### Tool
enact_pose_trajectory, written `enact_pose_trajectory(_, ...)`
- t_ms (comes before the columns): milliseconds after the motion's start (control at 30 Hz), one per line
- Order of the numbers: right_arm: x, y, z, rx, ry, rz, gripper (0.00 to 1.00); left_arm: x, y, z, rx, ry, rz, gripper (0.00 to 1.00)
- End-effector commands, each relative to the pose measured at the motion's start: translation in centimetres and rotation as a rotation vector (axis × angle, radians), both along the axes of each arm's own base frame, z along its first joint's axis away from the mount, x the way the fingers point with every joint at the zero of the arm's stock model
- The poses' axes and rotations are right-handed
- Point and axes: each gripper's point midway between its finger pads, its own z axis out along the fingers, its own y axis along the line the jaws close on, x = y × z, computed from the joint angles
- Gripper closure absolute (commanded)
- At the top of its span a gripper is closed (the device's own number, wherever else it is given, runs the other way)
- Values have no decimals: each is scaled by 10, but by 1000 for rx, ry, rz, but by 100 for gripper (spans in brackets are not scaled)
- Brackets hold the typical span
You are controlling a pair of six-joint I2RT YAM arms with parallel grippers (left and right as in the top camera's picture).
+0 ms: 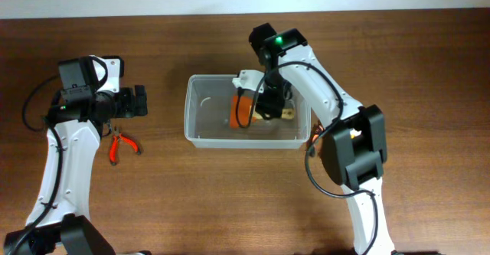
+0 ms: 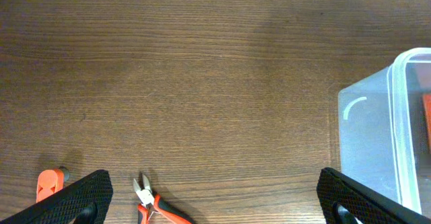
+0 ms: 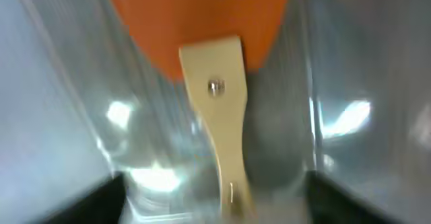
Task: Pack container
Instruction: 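Lift the scraper with the right gripper and lower it into the container, then move the right gripper to the white colored-stick pack and grasp it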
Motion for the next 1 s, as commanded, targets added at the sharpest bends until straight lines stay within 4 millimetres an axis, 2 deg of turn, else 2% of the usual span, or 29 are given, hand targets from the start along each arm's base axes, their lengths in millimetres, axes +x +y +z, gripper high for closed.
enact_pose_trajectory(0, 15, -21, 81, 10, -195, -68, 1, 3, 1, 4, -8, -11, 1, 1)
enact_pose_trajectory(67, 16, -28, 101, 32, -235, -131, 1, 3, 1, 4, -8, -11, 1, 1)
enact_pose_trajectory(100, 17, -39, 121, 57, -270, -223, 1, 3, 1, 4, -8, -11, 1, 1)
enact_pose_trajectory(167, 20, -60, 144, 86, -312, -340, 1, 3, 1, 4, -8, -11, 1, 1)
enact_pose_trajectory(300, 29, -118, 183, 181, -377, -662, 1, 3, 1, 4, -7, -11, 1, 1)
enact_pose_trajectory(433, 36, -173, 195, 341, -326, -995, 1, 3, 1, 4, -8, -11, 1, 1)
enact_pose_trajectory(533, 32, -222, 171, 347, -214, -1357, 1, 3, 1, 4, -8, -11, 1, 1)
enact_pose_trajectory(567, 22, -242, 145, 297, -126, -1471, 1, 3, 1, 4, -8, -11, 1, 1)
enact_pose_trajectory(633, 13, -253, 120, 236, -57, -1547, 2, 3, 1, 4, -8, -11, 1, 1)
enact_pose_trajectory(800, -6, -255, 57, 127, 66, -1583, 1, 3, 1, 4, -8, -11, 1, 1)
enact_pose_trajectory(967, -17, -251, 18, 78, 115, -1551, 2, 3, 1, 4, -7, -11, 1, 1)
